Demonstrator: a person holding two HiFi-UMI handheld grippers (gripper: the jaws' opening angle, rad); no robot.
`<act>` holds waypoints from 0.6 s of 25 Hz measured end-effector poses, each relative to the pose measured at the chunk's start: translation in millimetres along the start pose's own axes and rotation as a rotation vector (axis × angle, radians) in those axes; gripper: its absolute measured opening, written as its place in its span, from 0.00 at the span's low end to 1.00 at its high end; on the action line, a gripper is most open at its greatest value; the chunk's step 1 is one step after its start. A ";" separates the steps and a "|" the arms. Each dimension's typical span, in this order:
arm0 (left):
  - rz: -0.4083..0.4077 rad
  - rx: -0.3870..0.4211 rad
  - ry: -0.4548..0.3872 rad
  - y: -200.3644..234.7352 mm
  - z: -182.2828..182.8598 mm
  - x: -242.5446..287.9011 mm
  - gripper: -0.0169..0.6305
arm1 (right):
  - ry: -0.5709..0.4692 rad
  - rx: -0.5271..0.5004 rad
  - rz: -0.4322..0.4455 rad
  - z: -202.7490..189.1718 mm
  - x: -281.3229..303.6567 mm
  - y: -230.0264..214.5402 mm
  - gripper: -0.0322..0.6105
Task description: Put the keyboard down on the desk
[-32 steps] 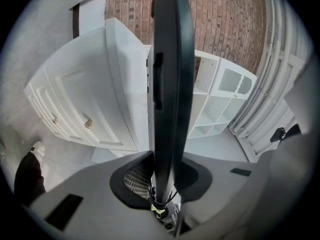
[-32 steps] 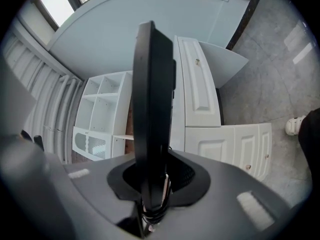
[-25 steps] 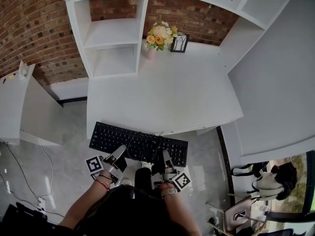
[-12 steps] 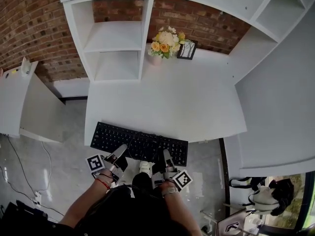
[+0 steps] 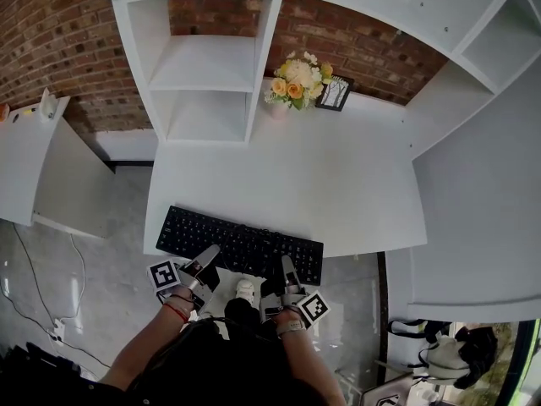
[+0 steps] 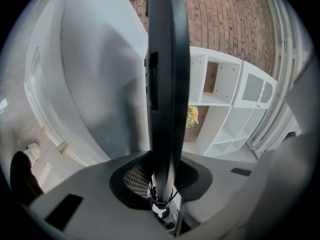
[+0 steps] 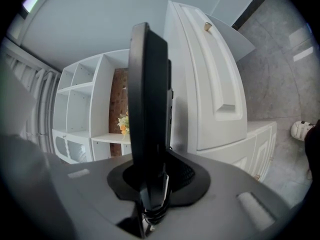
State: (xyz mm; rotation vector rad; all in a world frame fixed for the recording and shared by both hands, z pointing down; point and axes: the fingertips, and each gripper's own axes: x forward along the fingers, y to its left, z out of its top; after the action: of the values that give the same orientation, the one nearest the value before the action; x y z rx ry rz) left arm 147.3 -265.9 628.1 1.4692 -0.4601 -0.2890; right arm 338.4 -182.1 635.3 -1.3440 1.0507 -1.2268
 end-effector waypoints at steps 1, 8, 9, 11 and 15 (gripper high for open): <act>0.011 -0.005 -0.001 -0.1 1.0 1.8 0.12 | -0.002 0.009 -0.003 1.0 2.3 -0.2 0.16; 0.053 -0.021 -0.017 -3.5 12.4 15.8 0.13 | -0.024 0.061 -0.022 6.0 20.8 -1.0 0.16; 0.058 -0.028 -0.023 -3.5 14.6 17.8 0.13 | -0.026 0.067 -0.027 6.5 23.8 -1.4 0.16; 0.063 -0.043 -0.032 -4.4 18.8 21.6 0.14 | -0.030 0.079 -0.033 6.9 29.6 -1.2 0.16; 0.065 -0.049 -0.049 -6.2 29.6 27.6 0.14 | -0.041 0.102 -0.040 6.3 42.3 1.1 0.16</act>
State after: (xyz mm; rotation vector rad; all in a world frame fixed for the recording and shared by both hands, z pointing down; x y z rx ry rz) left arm 158.3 -305.2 626.5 1.3987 -0.5357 -0.2827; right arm 349.4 -223.1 639.8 -1.3117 0.9241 -1.2599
